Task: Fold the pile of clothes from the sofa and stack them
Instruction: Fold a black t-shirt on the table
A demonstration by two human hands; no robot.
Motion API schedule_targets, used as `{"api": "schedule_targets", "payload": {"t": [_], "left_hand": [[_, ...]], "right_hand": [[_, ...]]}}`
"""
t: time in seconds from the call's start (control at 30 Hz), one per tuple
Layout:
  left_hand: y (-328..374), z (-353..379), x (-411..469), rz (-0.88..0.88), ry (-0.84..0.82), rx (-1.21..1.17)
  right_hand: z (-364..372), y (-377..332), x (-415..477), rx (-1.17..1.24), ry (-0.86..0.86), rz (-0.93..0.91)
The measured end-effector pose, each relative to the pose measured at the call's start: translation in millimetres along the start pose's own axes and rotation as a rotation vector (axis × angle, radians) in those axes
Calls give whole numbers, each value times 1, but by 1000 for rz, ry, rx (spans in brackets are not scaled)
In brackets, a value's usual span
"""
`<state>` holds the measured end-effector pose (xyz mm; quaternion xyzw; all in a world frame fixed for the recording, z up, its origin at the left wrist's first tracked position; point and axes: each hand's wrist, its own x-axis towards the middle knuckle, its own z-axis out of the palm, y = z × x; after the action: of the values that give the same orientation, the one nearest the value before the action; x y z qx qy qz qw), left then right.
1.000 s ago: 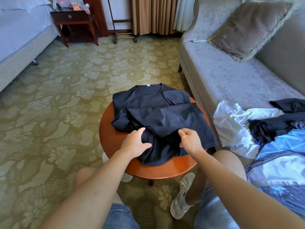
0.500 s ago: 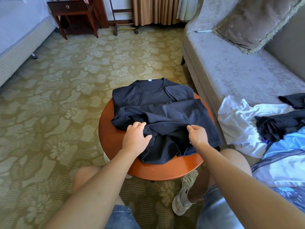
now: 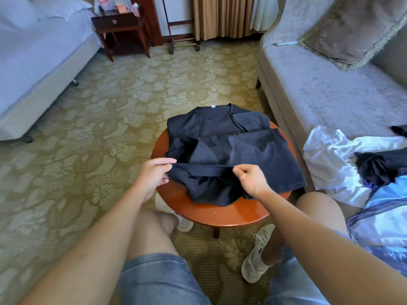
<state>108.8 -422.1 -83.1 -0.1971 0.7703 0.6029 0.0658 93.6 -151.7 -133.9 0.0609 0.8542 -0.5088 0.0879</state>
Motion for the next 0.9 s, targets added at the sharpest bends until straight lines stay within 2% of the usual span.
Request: {"api": "schedule_targets", "payload": {"t": [0.07, 0.1, 0.13, 0.23, 0.3, 0.43, 0.57, 0.63, 0.8, 0.9], "left_hand": [[-3, -16, -8, -47, 120, -110], [-6, -21, -11, -64, 203, -157], [-8, -24, -14, -69, 287, -182], [-19, -24, -20, -32, 450, -107], [-26, -21, -21, -26, 474, -25], [-47, -20, -4, -86, 484, 98], [-47, -19, -4, -103, 470, 169], [-43, -16, -9, -141, 427, 186], [-42, -9, -6, -277, 216, 60], [-43, -5, -1, -268, 169, 27]], "right_hand": [[4, -5, -12, 56, -150, 6], [0, -6, -18, 61, -164, 17], [-7, -5, -23, 40, -114, 10], [-41, 13, -27, -230, 237, -19], [-63, 30, -27, -342, 307, 83], [-83, 58, -22, -367, 218, 289], [-93, 67, -9, -224, 281, 364], [-96, 70, -3, -174, 272, 407], [-106, 77, 8, -115, 267, 448], [-113, 91, 17, -59, 297, 456]]}}
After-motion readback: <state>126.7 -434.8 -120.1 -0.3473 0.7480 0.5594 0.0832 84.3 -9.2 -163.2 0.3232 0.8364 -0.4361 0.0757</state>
